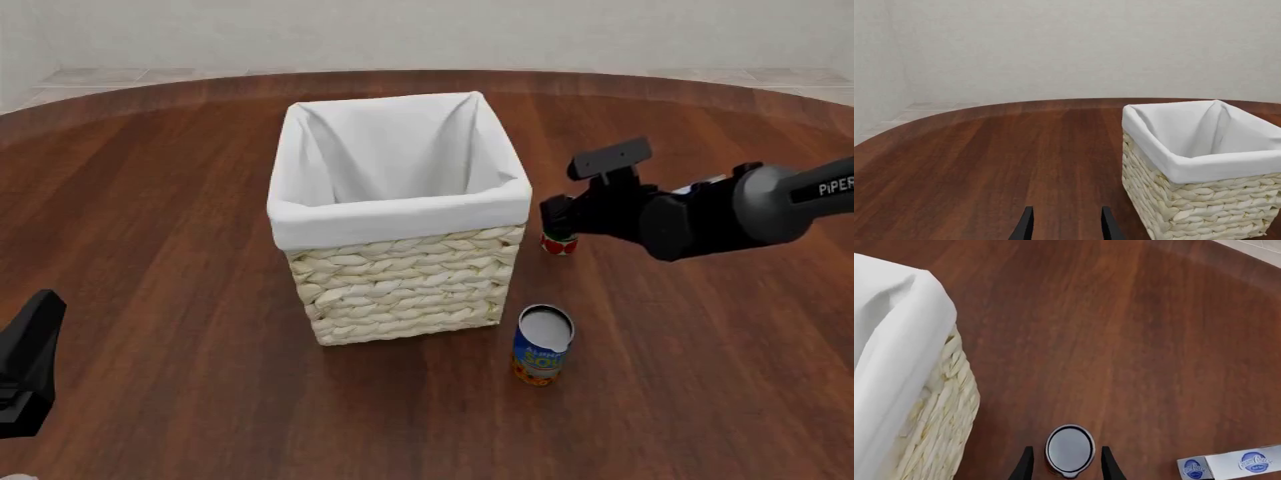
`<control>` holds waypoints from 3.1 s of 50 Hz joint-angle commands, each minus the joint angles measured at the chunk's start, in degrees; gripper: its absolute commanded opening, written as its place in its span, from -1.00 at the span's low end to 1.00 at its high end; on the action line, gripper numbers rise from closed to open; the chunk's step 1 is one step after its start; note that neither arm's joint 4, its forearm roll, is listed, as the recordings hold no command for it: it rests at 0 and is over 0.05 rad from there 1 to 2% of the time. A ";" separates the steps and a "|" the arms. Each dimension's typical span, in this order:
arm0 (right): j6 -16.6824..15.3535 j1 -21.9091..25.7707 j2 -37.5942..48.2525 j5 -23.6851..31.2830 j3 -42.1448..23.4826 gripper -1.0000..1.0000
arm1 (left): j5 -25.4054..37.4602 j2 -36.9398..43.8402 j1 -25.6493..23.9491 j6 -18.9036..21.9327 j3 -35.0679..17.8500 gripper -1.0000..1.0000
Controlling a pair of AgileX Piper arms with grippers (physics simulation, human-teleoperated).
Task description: Pick up the tomato sauce, and put it in the basket.
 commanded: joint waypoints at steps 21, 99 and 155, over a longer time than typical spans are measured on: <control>-0.21 -0.41 3.93 0.75 -1.78 1.00 | 0.00 0.00 0.00 0.00 0.00 1.00; -1.95 0.95 -10.55 9.16 -4.29 -1.00 | 0.00 0.00 0.00 0.00 0.00 1.00; -5.60 11.34 -22.31 29.73 -21.92 -1.00 | 0.00 0.00 0.00 0.00 0.00 1.00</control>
